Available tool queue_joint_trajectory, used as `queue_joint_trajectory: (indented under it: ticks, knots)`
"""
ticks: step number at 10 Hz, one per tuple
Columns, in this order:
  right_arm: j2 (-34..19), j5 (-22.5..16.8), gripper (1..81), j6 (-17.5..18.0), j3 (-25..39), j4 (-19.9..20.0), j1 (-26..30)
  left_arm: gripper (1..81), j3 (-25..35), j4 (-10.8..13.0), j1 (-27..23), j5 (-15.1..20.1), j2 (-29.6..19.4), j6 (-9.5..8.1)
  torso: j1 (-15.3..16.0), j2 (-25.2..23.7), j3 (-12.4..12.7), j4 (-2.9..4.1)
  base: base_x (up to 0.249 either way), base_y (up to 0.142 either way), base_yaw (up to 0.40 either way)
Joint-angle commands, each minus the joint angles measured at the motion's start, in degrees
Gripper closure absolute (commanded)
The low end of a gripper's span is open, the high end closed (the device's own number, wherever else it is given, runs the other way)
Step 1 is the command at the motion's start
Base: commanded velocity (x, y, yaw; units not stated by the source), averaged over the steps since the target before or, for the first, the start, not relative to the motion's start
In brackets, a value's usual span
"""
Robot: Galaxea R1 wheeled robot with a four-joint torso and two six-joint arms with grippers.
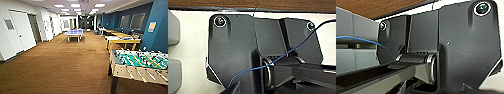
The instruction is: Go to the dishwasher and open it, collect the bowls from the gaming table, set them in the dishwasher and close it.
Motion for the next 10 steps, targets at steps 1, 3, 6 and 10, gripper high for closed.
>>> queue_joint_trajectory:
  ticks: [1, 3, 6, 10]
  knots:
    - [-0.05, -3.53, 1.0, -0.13, 0.13, -0.37, 2.68, 1.0, 0.18, -0.14, -2.54, 2.95, -0.24, -0.11, 0.00, 0.00, 0.00, 0.00, 0.000, 0.000, 0.000]
    - [-0.05, -3.53, 1.0, -0.13, 0.04, -0.37, 2.76, 1.0, 0.18, -0.14, -2.54, 2.95, -0.24, -0.11, -0.02, 0.00, 0.00, 0.00, 0.000, 0.000, 0.000]
    - [0.04, -3.62, 1.0, -0.13, 0.04, -0.37, 2.68, 1.0, 0.18, -0.22, -2.54, 3.12, -0.07, -0.12, -0.02, 0.00, 0.00, 0.00, 0.000, 0.000, 0.000]
    - [0.13, -3.62, 1.0, -0.13, -0.05, -0.37, 2.60, 1.0, 0.18, -0.23, -2.54, 3.12, -0.24, -0.20, -0.14, -0.09, 0.05, 0.00, 0.062, 0.000, 0.000]
